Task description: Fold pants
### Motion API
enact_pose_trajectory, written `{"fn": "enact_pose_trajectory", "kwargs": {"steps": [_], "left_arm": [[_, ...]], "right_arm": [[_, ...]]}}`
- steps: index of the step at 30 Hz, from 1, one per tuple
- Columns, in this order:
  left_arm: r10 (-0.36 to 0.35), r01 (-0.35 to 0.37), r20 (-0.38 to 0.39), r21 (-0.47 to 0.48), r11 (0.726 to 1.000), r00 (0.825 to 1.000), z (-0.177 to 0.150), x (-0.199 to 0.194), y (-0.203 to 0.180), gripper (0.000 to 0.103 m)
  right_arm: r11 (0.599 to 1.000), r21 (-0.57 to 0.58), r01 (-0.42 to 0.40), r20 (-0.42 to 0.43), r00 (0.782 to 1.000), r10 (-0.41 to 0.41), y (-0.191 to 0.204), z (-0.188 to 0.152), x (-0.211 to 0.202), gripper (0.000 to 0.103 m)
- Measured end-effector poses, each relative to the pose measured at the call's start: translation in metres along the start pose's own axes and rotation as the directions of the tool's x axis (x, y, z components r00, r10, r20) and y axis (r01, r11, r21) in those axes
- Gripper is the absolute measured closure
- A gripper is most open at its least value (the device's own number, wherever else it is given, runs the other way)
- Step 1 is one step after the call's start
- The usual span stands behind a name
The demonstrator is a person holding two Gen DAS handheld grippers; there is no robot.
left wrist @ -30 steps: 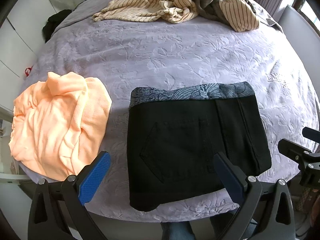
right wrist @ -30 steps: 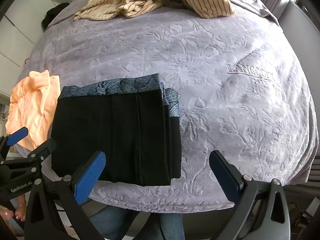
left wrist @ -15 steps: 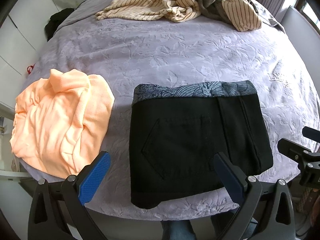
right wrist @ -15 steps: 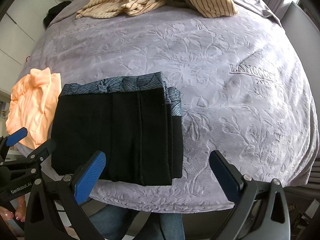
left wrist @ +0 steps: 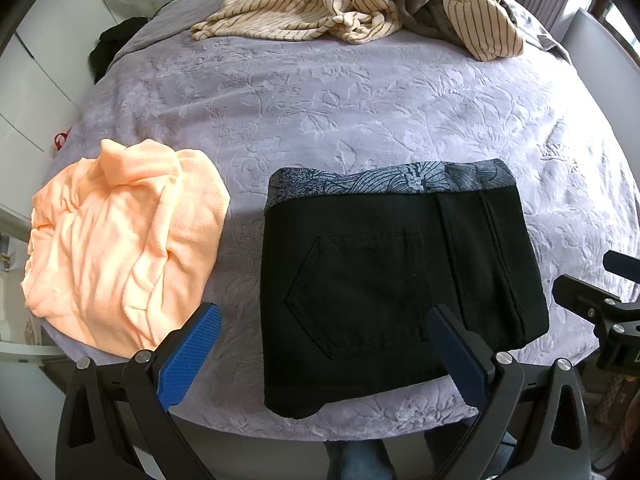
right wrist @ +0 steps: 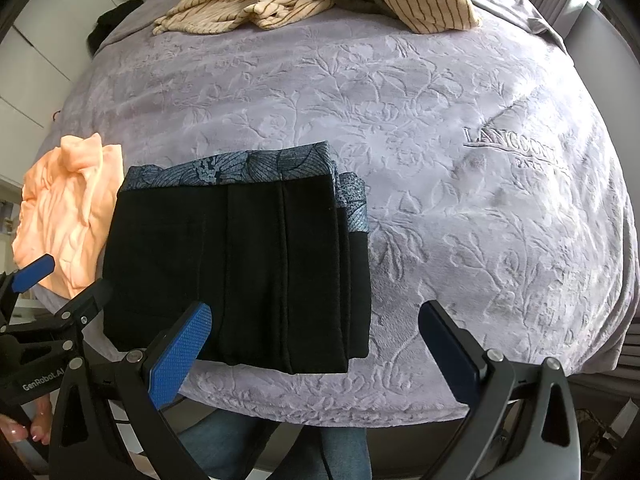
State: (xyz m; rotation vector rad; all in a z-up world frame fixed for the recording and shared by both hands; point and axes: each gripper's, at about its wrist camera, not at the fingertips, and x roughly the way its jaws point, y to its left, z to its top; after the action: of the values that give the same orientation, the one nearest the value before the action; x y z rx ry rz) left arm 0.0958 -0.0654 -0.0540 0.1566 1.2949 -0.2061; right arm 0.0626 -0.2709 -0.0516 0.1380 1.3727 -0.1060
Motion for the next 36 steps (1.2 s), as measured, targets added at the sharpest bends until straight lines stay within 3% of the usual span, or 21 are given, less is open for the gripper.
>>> {"fn": "enact_pose_trajectory", "kwargs": {"steps": [36], "left_arm": [[-0.015,0.015,-0.029,0.016,1.000,0.999,0.004,0.010,0.000,0.000]], "right_arm": [[1.000,-0.021,0.012,-0.025,1.000,-0.012,0.003,0.007,0.011,0.000]]}}
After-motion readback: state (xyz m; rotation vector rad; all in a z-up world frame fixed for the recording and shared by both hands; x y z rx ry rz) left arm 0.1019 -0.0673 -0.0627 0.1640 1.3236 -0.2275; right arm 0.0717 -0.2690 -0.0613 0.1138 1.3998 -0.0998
